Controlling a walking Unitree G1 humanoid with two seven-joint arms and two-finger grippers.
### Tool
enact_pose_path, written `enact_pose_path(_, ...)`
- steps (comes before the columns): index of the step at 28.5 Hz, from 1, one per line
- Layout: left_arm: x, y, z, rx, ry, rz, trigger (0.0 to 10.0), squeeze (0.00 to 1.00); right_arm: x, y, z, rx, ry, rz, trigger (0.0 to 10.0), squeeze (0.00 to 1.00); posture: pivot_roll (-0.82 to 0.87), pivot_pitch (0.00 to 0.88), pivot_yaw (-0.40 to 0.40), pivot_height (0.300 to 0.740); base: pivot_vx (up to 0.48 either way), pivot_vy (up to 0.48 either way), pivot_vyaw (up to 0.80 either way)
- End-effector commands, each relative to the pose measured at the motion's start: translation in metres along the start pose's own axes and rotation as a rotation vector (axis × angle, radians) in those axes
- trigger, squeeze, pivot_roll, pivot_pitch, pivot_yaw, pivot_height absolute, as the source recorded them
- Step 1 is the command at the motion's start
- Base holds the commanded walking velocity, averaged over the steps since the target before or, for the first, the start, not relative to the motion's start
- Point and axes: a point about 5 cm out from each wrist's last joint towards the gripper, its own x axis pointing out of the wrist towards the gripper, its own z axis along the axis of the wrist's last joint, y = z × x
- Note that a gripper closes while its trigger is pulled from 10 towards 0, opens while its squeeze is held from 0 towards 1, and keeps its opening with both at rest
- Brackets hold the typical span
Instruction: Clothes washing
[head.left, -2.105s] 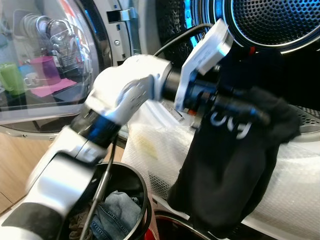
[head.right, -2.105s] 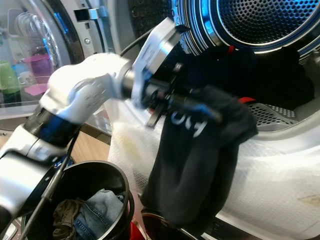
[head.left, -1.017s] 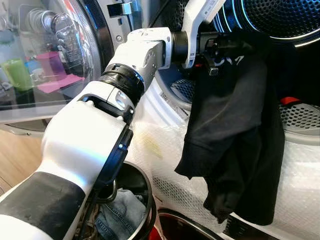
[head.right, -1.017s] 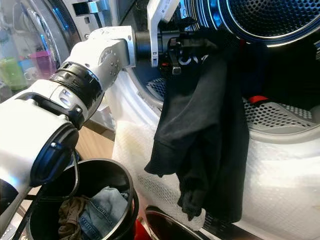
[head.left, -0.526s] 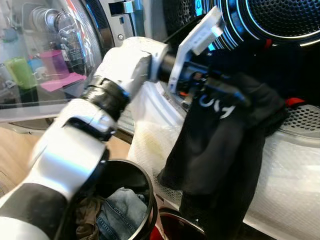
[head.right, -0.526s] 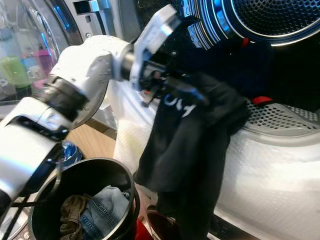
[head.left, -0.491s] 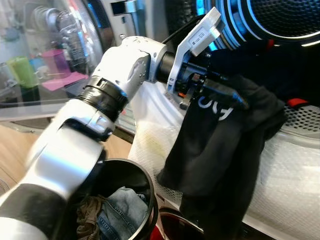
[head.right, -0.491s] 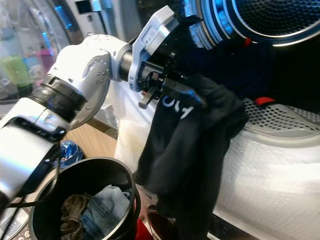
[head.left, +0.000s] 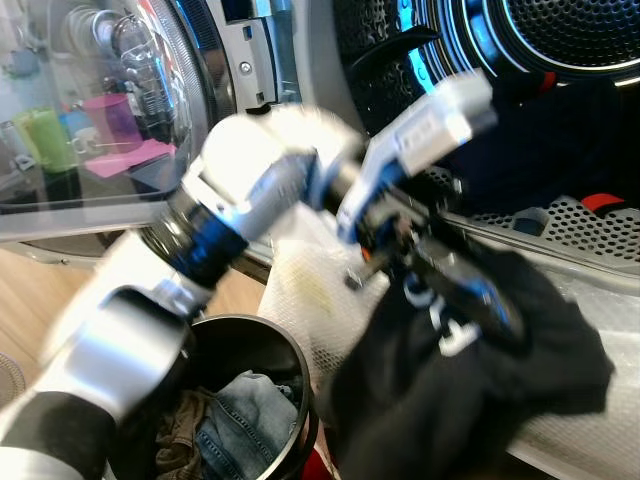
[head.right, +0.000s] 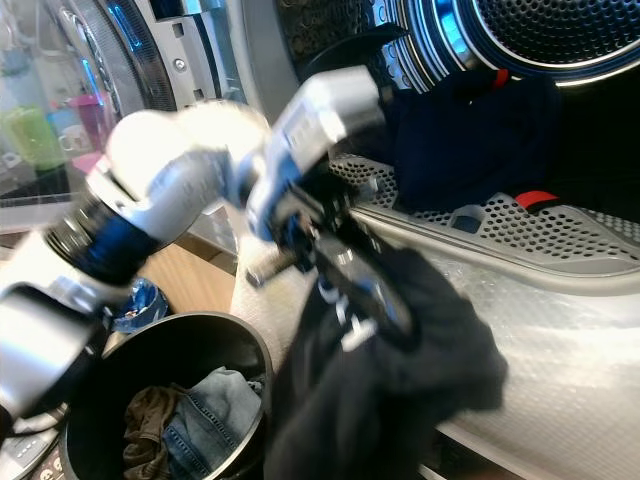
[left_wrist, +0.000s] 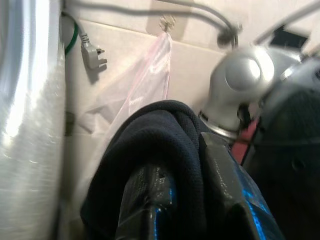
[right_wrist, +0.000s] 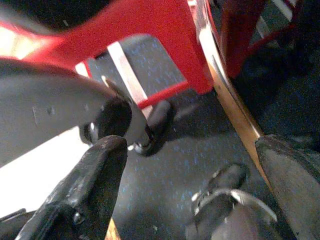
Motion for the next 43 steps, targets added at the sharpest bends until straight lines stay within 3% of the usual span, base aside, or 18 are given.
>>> enact_pose_path(1, 0.001, -0.004, 0.002, -0.006, -0.035, 0.007, 0.0, 0.00, 0.002, 0.008, 0.003, -0.012, -0.002, 0.024, 10.0, 0.00, 0.21, 0.000, 0.150, 0.740, 0.000, 0.000, 0.00)
enact_pose_path(5, 0.004, -0.007, -0.017, -0.057, -0.028, 0.020, 0.0, 0.00, 0.003, 0.009, 0.008, -0.011, -0.010, 0.030, 10.0, 0.00, 0.22, 0.000, 0.157, 0.740, 0.000, 0.000, 0.00)
enact_pose_path(7, 0.000, -0.033, -0.040, -0.129, -0.026, 0.033, 0.0, 0.00, 0.004, 0.012, 0.013, -0.032, -0.008, 0.046, 10.0, 0.00, 0.24, 0.000, 0.169, 0.740, 0.000, 0.000, 0.00)
enact_pose_path(8, 0.004, -0.055, -0.061, -0.219, -0.011, 0.035, 0.0, 0.00, 0.005, 0.016, 0.016, -0.058, -0.005, 0.062, 10.0, 0.00, 0.26, 0.000, 0.171, 0.740, 0.000, 0.000, 0.00)
enact_pose_path(11, 0.007, -0.066, -0.076, -0.293, -0.006, 0.060, 0.0, 0.00, 0.006, 0.019, 0.018, -0.074, -0.006, 0.072, 10.0, 0.00, 0.27, 0.000, 0.185, 0.740, 0.000, 0.000, 0.00)
enact_pose_path(16, -0.004, -0.071, -0.091, -0.356, -0.162, 0.264, 0.0, 0.00, 0.007, 0.026, 0.022, -0.081, -0.012, 0.081, 10.0, 0.00, 0.27, 0.000, 0.206, 0.740, 0.000, 0.000, 0.00)
enact_pose_path(17, -0.014, -0.069, -0.100, -0.376, -0.186, 0.397, 0.0, 0.00, 0.008, 0.028, 0.023, -0.084, -0.016, 0.086, 10.0, 0.00, 0.27, 0.000, 0.208, 0.740, 0.000, 0.000, 0.00)
enact_pose_path(21, -0.036, -0.076, -0.124, -0.361, -0.090, 0.689, 0.0, 0.00, 0.008, 0.028, 0.025, -0.081, -0.025, 0.085, 10.0, 0.00, 0.25, 0.000, 0.210, 0.740, 0.000, 0.000, 0.00)
enact_pose_path(23, -0.046, -0.087, -0.134, -0.364, -0.069, 0.799, 0.0, 0.00, 0.008, 0.027, 0.025, -0.069, -0.034, 0.082, 10.0, 0.00, 0.24, 0.000, 0.208, 0.740, 0.000, 0.000, 0.00)
enact_pose_path(24, -0.046, -0.087, -0.134, -0.364, -0.069, 0.799, 0.0, 0.00, 0.008, 0.027, 0.025, -0.069, -0.034, 0.082, 10.0, 0.00, 0.24, 0.000, 0.208, 0.740, 0.000, 0.000, 0.00)
enact_pose_path(26, -0.051, -0.105, -0.140, -0.378, -0.099, 0.919, 0.0, 0.00, 0.006, 0.023, 0.021, -0.085, -0.037, 0.081, 10.0, 0.00, 0.24, 0.000, 0.199, 0.740, 0.000, 0.000, 0.00)
enact_pose_path(32, -0.048, -0.119, -0.144, -0.369, -0.127, 1.011, 0.0, 0.00, 0.004, 0.015, 0.016, -0.068, -0.056, 0.090, 10.0, 0.00, 0.25, 0.000, 0.178, 0.740, 0.000, 0.000, 0.00)
enact_pose_path(36, -0.052, -0.129, -0.153, -0.361, -0.043, 1.107, 0.0, 0.00, 0.001, 0.008, 0.014, -0.061, -0.069, 0.099, 10.0, 0.00, 0.24, 0.000, 0.163, 0.740, 0.000, 0.000, 0.00)
enact_pose_path(38, -0.061, -0.142, -0.150, -0.325, 0.024, 1.255, 0.0, 0.00, -0.002, -0.005, 0.012, -0.059, -0.081, 0.064, 10.0, 0.00, 0.23, 0.000, 0.157, 0.740, 0.000, 0.000, 0.00)
enact_pose_path(43, -0.059, -0.144, -0.149, -0.289, 0.079, 1.364, 0.0, 0.00, -0.006, -0.015, 0.022, 0.022, -0.176, 0.074, 10.0, 0.00, 0.22, 0.000, 0.136, 0.740, 0.000, 0.000, 0.00)
